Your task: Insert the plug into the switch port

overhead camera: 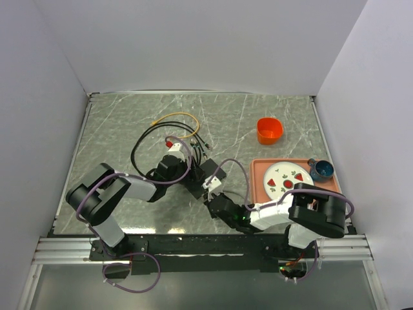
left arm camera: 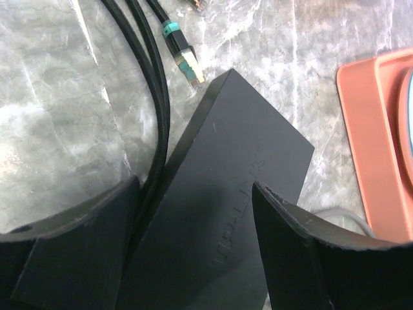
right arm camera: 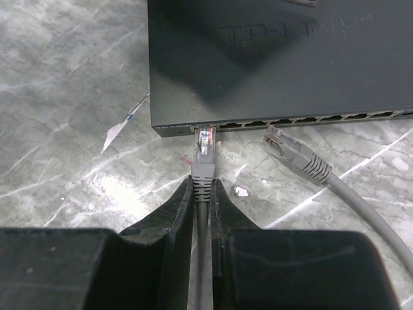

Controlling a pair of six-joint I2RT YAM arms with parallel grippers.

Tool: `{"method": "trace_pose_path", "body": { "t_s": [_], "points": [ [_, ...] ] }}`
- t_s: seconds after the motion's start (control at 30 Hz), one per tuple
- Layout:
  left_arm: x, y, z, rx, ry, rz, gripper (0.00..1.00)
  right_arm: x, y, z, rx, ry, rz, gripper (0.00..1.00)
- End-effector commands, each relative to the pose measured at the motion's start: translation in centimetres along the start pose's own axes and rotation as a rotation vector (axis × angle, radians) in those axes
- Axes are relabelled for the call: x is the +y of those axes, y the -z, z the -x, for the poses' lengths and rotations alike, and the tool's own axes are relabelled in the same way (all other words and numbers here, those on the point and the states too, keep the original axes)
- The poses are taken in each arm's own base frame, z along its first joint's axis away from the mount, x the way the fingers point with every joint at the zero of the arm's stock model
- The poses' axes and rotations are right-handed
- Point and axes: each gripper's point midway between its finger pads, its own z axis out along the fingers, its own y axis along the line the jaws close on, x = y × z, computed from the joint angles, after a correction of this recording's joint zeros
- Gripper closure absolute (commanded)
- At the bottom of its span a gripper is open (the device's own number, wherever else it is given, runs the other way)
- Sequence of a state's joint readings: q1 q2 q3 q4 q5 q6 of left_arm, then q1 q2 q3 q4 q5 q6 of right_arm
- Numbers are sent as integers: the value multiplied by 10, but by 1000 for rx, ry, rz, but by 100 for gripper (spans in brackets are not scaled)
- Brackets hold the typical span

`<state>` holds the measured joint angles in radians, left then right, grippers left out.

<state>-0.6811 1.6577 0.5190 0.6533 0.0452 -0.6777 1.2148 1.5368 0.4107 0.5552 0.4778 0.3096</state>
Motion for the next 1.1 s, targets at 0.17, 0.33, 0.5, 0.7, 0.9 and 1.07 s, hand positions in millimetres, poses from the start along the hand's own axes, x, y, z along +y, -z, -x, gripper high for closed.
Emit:
{"method": "trace_pose_path", "body": {
  "t_s": [0.17, 0.33, 0.5, 0.7, 0.9, 1.07],
  "points": [
    [-24, 74, -170, 662, 149, -71, 26, -19, -10, 93, -226, -142, -134, 100],
    [-26, 75, -174, 671, 147, -76, 26, -16, -11, 98, -239, -132, -122, 100],
    [-26, 73, -172, 651, 146, -63, 25, -14, -13, 102, -251, -134, -107, 100],
    [3, 69, -156, 575, 130, 159, 16, -11, -8, 89, -211, -150, -71, 100],
    [29, 56, -121, 437, 177, 299, 11, -11, -1, 59, -139, -160, -43, 100],
    [46, 52, -107, 391, 191, 351, 10, -10, 7, 40, -86, -147, -9, 87]
  ]
}}
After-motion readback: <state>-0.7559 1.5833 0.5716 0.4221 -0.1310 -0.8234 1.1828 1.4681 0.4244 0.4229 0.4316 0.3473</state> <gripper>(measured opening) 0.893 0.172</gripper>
